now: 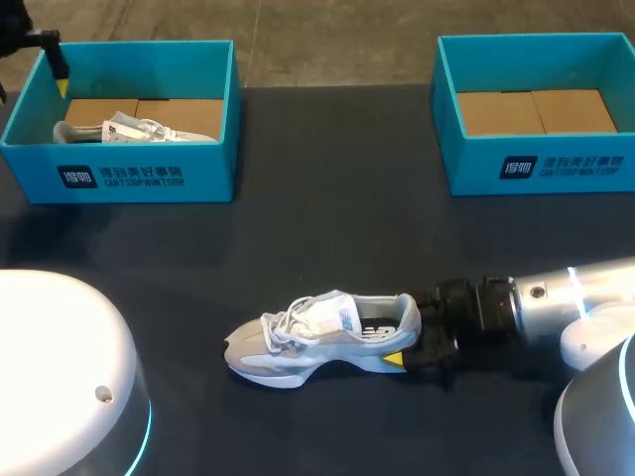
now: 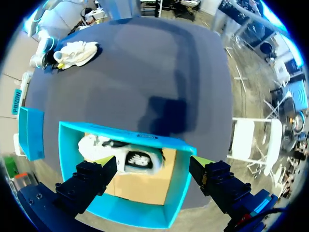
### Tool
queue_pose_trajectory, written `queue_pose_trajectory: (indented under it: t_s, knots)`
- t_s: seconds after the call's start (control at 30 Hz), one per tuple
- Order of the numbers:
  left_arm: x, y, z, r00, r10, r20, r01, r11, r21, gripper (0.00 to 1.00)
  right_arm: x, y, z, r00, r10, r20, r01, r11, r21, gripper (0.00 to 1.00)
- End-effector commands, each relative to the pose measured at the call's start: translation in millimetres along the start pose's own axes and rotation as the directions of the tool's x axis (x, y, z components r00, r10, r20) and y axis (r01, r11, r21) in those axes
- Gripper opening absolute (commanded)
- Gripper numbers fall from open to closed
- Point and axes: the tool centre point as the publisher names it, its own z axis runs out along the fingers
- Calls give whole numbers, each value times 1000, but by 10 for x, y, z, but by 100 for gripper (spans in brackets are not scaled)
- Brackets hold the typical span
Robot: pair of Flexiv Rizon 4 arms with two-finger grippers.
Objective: Take the shoe out of the shoebox, open the shoe tongue, remove and reinsert the insole, then place the shoe into the shoebox
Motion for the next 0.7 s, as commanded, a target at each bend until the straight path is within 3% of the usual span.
queue_pose_trajectory:
  t_s: [0.03,0.1,0.17,0.33,0.47,0.7]
  knots:
    - [-133,-235,-20,991,-132,-23,131,990,-54,100,5,0,16,1000,0,0,0,1000,3,0]
    - [-197,-305,-24,972,-235,-26,233,970,-72,100,5,0,16,1000,0,0,0,1000,3,0]
    - [-248,-357,-40,943,-332,-19,332,943,-17,100,5,0,16,1000,0,0,0,1000,3,0]
    - [-432,-565,-19,864,-503,-4,503,864,27,100,5,0,16,1000,0,0,0,1000,3,0]
    - [-600,-727,-15,851,-525,-13,524,848,81,100,5,0,16,1000,0,0,0,1000,3,0]
    - [-600,-727,-15,851,-525,-13,524,848,81,100,5,0,16,1000,0,0,0,1000,3,0]
